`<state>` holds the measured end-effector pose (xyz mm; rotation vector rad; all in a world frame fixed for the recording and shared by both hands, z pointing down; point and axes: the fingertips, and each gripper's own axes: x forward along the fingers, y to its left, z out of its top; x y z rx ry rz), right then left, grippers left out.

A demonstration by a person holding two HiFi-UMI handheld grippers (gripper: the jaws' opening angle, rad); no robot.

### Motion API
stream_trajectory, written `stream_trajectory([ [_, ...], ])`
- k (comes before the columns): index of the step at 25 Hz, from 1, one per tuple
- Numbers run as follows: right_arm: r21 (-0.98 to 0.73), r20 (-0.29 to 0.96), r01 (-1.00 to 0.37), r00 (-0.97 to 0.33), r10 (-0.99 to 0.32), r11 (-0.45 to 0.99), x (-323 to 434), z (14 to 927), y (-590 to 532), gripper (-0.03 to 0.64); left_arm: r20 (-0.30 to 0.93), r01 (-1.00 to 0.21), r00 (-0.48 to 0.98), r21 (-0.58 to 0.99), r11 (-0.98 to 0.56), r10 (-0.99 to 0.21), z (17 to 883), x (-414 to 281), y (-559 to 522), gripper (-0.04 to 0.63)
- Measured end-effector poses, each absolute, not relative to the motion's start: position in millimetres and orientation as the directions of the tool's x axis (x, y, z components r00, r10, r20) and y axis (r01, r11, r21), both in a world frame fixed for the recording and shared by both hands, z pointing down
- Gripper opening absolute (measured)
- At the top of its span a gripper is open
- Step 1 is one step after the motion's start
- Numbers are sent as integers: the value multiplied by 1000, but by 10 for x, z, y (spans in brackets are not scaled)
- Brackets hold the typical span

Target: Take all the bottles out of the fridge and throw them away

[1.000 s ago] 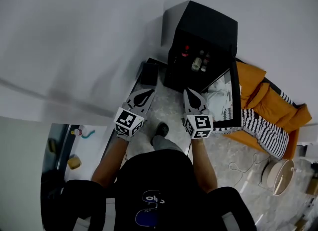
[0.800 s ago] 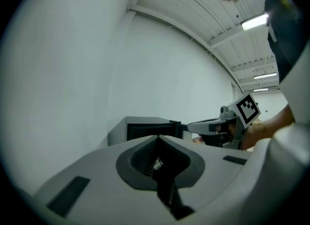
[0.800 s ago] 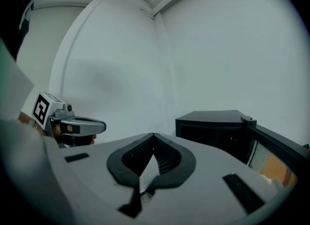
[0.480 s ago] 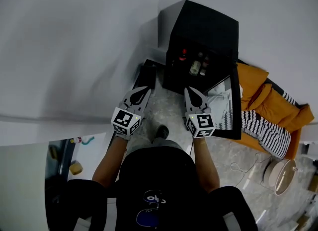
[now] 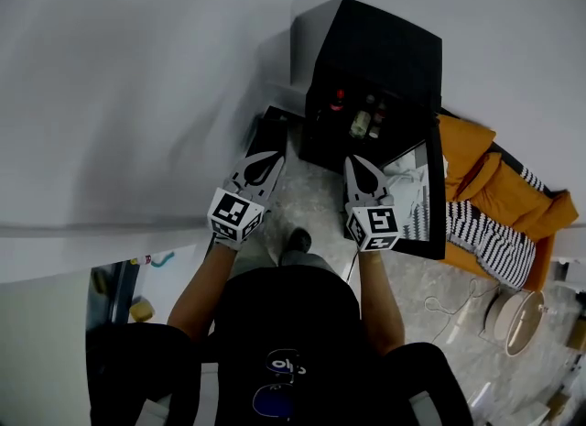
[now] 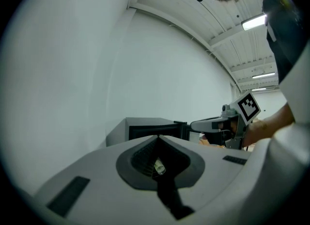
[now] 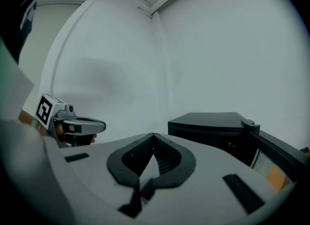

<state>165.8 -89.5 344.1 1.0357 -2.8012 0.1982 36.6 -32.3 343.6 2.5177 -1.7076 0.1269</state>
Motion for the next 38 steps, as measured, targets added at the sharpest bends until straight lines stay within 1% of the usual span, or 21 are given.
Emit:
stream_trajectory([
  [8, -79, 189, -739, -670, -718, 669, 1619, 3349, -1052, 8, 115, -892, 452, 33, -451, -885, 3368, 210, -586, 6],
  [13, -93, 211, -770, -635, -743, 632, 1457, 3377, -1077, 8, 96, -874, 485, 75, -480, -869, 3346, 67, -715, 6],
  [18, -92, 227, -800, -597, -769, 593, 1395, 3428, -1082, 6, 98, -841, 541, 82, -535, -835, 3385, 62, -770, 6],
  [30, -83, 251, -828, -556, -792, 555, 1393, 3544, -1176, 6, 111, -809, 588, 95, -580, -801, 3437, 58, -941, 6],
  [38, -64, 273, -838, -538, -798, 543, 1408, 3888, -1443, 6, 140, -802, 597, 109, -587, -790, 3737, 108, -1240, 6],
])
